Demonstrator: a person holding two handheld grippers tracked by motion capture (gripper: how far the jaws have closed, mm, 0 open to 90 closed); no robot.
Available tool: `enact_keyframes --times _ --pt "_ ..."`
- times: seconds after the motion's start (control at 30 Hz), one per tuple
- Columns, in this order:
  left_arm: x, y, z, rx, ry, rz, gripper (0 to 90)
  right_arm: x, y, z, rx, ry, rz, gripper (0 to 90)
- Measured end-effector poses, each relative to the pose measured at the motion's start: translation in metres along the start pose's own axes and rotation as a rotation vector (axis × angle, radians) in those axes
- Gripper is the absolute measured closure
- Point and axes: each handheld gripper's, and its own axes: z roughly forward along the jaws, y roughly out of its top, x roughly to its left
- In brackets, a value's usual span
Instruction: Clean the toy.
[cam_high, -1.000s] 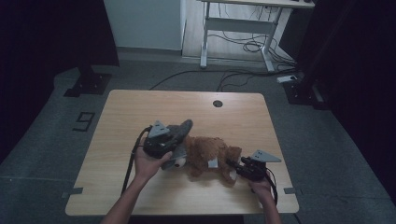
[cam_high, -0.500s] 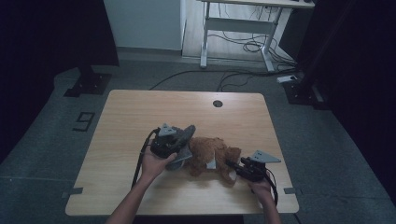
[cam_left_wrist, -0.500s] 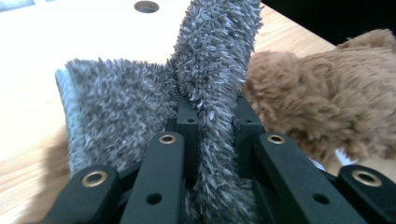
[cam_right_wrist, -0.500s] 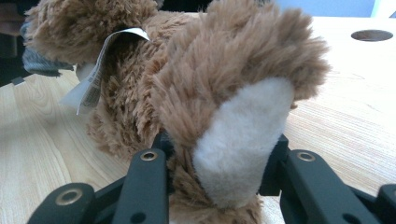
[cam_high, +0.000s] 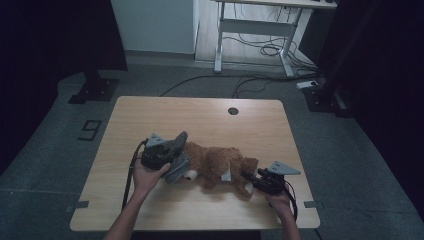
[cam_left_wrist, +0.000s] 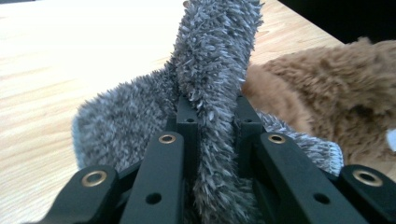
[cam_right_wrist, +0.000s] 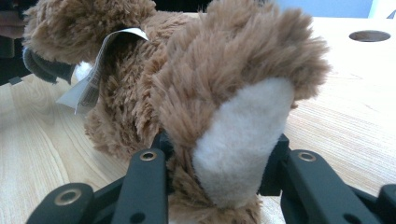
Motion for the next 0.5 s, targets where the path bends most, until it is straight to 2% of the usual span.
enact_keyframes --times 0.13,0.23,0.33,0.5 --pt "0.012 -0.009 -0.003 0.026 0.043 -0.020 77.4 0.000 0.000 0.000 0.000 -0.003 0.005 63.4" --pt "0.020 -0.019 -0.003 0.035 0.029 -0.058 77.4 -0.001 -0.001 0.000 0.000 -0.006 0.007 63.4" --pt "0.022 -0.026 0.000 0.063 0.021 -0.065 77.4 -0.003 -0.002 -0.001 -0.003 -0.013 0.015 63.4" --pt "0.021 -0.024 -0.001 0.043 0.006 -0.073 77.4 -0.004 -0.002 -0.001 -0.005 -0.017 0.018 63.4"
